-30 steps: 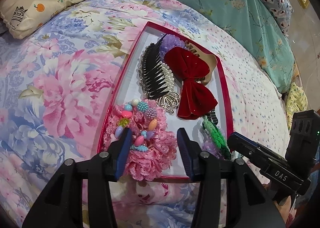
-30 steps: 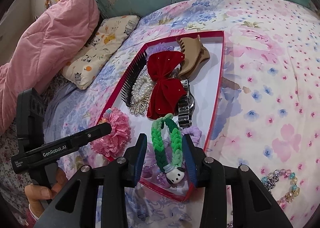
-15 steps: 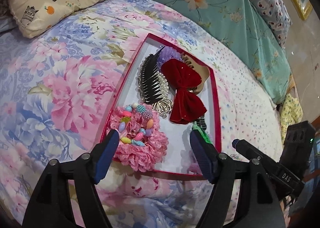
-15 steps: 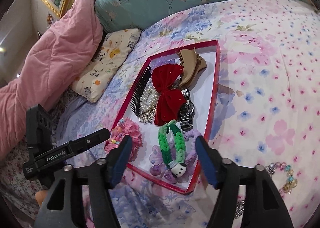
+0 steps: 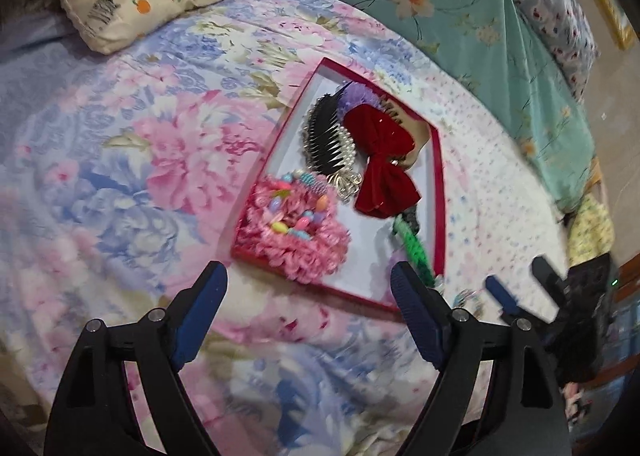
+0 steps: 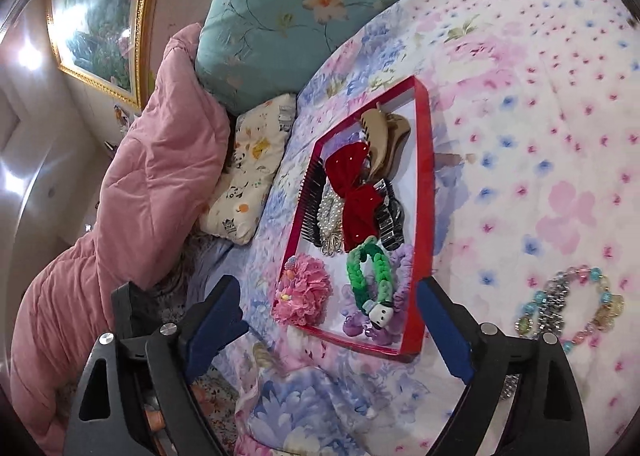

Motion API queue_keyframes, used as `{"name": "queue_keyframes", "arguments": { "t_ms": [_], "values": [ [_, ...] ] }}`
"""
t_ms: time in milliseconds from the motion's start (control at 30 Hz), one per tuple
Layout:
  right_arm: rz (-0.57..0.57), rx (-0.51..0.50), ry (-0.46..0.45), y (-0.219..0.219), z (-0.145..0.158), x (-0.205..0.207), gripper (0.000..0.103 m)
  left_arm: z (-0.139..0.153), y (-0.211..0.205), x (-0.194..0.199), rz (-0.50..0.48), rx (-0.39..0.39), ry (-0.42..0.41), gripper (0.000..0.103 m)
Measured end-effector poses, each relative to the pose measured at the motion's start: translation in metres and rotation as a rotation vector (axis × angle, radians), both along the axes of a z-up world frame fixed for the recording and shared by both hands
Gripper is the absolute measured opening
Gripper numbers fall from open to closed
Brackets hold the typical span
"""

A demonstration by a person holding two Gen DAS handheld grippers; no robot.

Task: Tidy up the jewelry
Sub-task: 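Lift both open tools up and away from the box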

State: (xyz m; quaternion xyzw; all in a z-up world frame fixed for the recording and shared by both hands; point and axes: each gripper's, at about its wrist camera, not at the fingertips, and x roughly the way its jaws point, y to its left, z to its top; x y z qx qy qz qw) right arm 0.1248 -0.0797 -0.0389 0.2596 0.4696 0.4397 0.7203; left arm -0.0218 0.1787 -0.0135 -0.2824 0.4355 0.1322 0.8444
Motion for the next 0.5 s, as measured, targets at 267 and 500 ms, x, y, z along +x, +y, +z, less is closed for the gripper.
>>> {"name": "queue_keyframes", "arguments": {
  "t_ms": [267,500],
  "values": [
    [-0.001,-0.030,-0.089,-0.008,0.039,-0.012,0.094,0.028,-0.019,-0.013,-0.020,0.173,0.050,0.085],
    [0.040,-0.301,-0.410,0.008,0.092,-0.053,0.100,0.058,-0.029,-0.026,-0.021,0.291,0.037,0.088]
  ]
}}
